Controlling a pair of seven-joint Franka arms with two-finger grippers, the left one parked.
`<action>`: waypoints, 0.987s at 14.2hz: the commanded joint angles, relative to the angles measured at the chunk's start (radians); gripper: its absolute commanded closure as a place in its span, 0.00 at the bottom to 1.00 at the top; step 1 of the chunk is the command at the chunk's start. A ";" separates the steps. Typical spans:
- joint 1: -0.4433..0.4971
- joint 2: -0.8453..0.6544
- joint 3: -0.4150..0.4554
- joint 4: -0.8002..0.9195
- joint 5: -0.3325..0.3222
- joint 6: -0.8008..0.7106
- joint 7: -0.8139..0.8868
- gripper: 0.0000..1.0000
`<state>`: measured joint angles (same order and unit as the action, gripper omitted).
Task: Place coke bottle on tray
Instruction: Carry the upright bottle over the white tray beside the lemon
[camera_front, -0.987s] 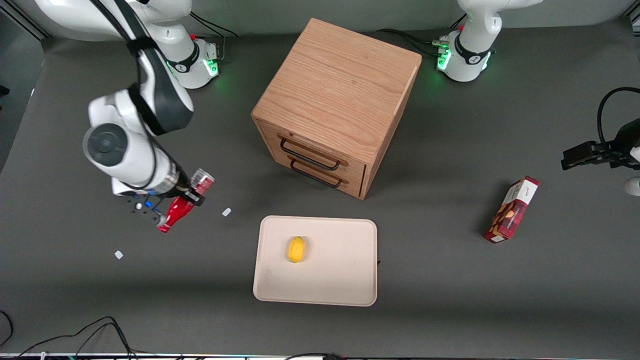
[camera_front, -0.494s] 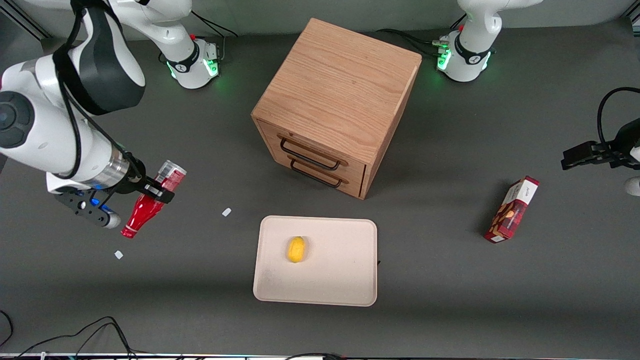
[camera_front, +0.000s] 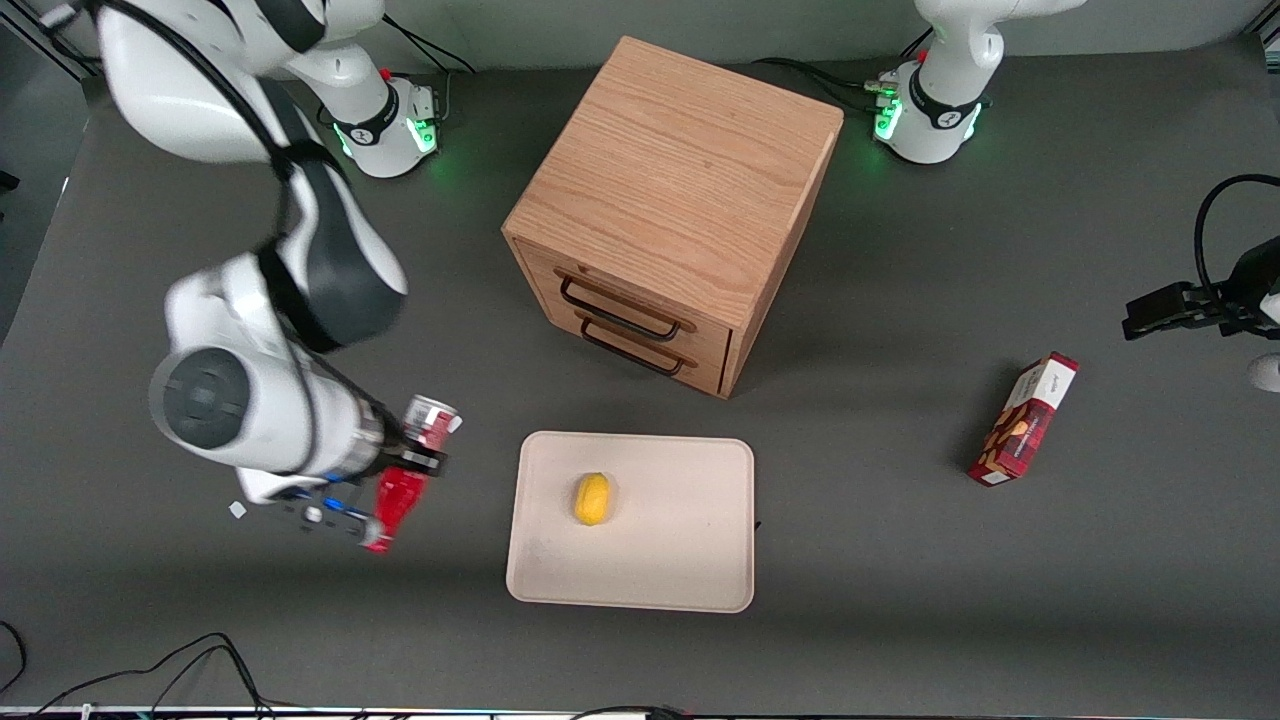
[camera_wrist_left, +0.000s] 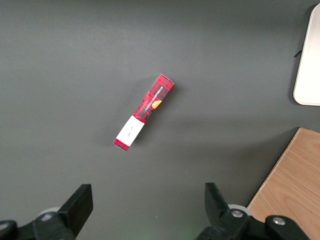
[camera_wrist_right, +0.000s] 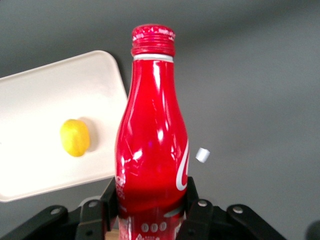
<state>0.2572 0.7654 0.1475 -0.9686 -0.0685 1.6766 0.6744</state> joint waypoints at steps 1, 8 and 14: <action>0.056 0.136 -0.028 0.107 -0.016 0.096 -0.044 1.00; 0.097 0.276 -0.051 0.103 -0.016 0.271 -0.087 1.00; 0.116 0.330 -0.062 0.096 -0.017 0.285 -0.193 1.00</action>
<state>0.3569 1.0608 0.1017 -0.9237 -0.0771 1.9622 0.5302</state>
